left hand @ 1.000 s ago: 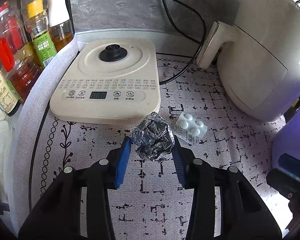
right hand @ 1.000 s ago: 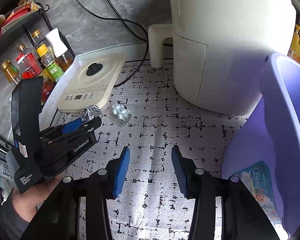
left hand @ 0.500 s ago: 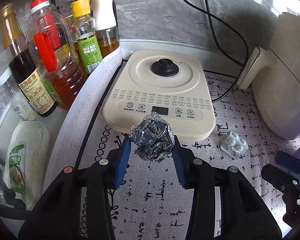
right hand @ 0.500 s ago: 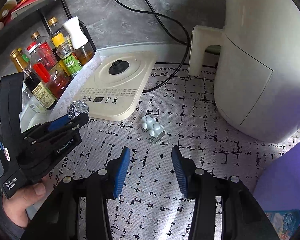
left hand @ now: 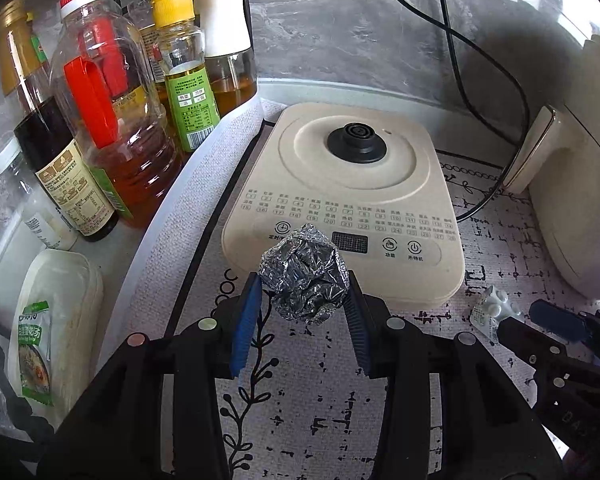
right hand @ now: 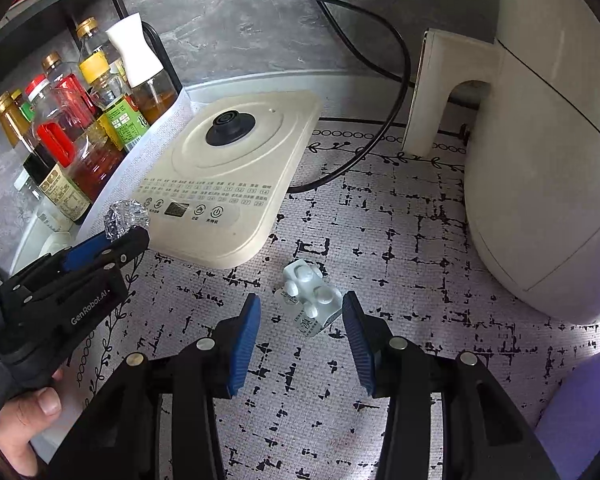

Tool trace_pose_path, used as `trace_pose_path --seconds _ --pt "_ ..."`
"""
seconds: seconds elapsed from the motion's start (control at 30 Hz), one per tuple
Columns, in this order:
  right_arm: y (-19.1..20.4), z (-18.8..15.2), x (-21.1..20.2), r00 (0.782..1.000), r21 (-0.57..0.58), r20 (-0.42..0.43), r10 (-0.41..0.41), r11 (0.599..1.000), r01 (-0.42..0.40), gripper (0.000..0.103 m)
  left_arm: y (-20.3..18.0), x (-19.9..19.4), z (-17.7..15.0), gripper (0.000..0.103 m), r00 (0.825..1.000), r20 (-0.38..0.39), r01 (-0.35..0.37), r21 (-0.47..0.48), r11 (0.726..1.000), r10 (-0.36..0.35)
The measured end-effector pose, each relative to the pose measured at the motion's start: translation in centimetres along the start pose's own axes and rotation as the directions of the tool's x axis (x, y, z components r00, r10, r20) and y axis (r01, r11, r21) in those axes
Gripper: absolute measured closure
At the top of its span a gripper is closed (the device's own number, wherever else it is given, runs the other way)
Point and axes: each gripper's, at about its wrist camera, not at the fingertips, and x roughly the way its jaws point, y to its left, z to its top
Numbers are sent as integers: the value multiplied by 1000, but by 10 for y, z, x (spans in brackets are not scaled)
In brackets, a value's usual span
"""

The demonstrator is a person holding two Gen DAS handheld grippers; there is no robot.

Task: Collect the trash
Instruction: 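Lift the foil ball with the left tool while the right grasps the white pill blister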

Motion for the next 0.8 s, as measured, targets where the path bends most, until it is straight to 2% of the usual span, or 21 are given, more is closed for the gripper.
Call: trace_pose_path --seconds 0.07,0.1,0.13,0.2,0.23,0.5,0.6,0.7,0.8 --pt "-2 1 5 1000 -2 -3 -5 1000 5 61 -1 2 1 62 1000 1 1 4 1000 -1" --pt "-2 2 7 1000 -7 -4 -5 1000 5 70 -1 1 2 62 1000 1 1 5 1000 -1" --pt "-1 2 10 1000 -20 -14 -9 1000 9 85 -1 2 3 62 1000 -1 4 6 1000 -4" --pt "0 1 7 1000 -33 -9 1 999 -1 86 -1 -1 3 62 1000 3 5 8 1000 -6" --pt "1 1 4 1000 -39 -7 5 999 -6 101 -1 -3 3 62 1000 5 7 8 1000 -7" --pt "2 -4 -21 1000 -38 19 11 999 -10 102 -1 -23 2 62 999 34 18 9 1000 -19" --pt "3 -2 -18 1000 -48 5 25 999 -25 98 -1 -25 2 62 999 38 14 5 1000 -14" --pt "2 -1 -15 999 -40 24 41 998 -40 53 1 -24 2 62 999 46 3 4 1000 -3" --pt "6 2 -8 999 -57 19 43 997 -42 56 4 -19 5 62 999 51 -2 -5 1000 2"
